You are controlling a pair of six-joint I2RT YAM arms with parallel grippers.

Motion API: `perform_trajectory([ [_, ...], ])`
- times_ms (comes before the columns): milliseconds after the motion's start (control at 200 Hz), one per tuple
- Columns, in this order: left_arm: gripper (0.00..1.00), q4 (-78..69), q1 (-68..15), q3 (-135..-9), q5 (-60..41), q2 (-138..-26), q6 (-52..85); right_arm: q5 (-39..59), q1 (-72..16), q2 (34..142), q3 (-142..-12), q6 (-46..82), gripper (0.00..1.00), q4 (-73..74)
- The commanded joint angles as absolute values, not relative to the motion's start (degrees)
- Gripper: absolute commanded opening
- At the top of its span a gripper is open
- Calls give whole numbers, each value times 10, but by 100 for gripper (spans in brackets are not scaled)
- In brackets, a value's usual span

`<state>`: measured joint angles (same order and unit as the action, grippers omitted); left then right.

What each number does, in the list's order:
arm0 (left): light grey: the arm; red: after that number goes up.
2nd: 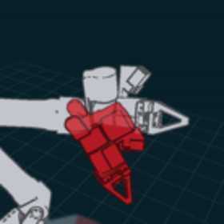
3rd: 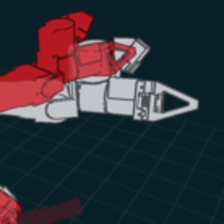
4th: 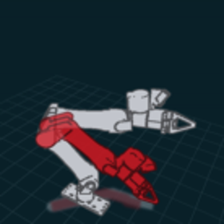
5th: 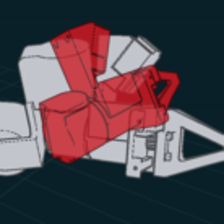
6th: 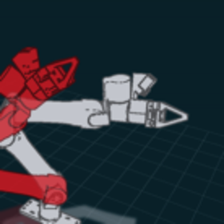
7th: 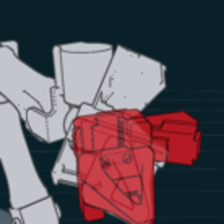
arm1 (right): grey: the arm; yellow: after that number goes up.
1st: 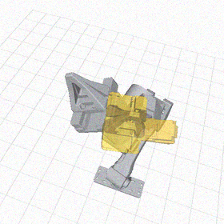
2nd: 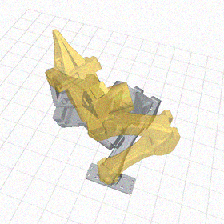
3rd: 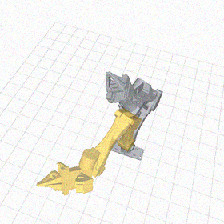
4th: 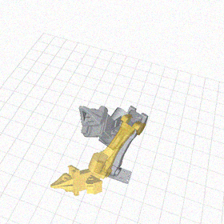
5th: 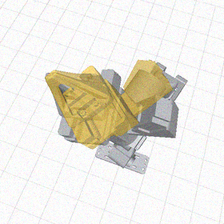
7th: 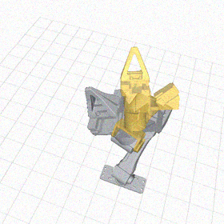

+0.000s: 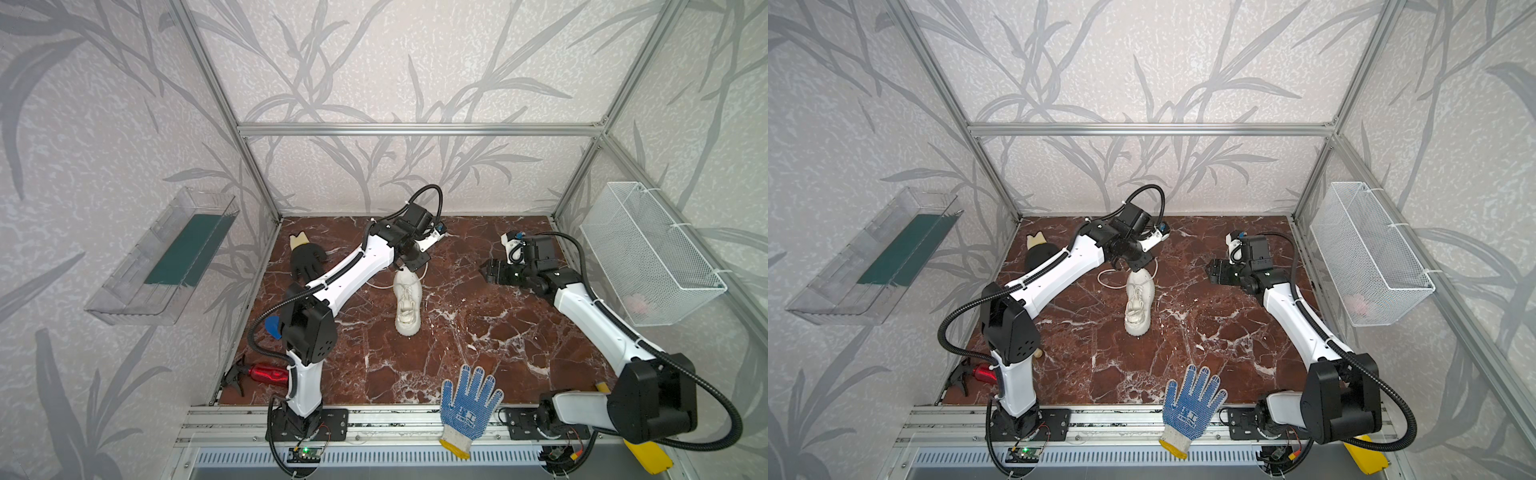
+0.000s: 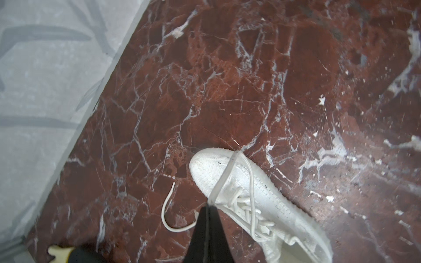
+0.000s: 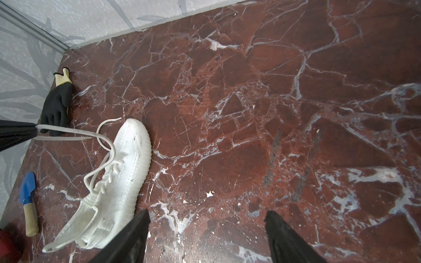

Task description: Tie the shoes

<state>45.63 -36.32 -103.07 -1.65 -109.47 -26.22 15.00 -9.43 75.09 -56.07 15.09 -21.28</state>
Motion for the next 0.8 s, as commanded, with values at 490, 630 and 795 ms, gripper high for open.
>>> perform_trajectory([
  [490, 28, 195, -314, -907, -419, -1090, -436, 104, -92, 661, -521, 146, 80, -269],
  [630, 66, 136, -313, -888, -384, -1075, -398, 109, -91, 672, -525, 145, 80, -266],
  [795, 66, 211, -307, -913, -348, -1066, -397, 116, -92, 708, -541, 145, 80, -259],
])
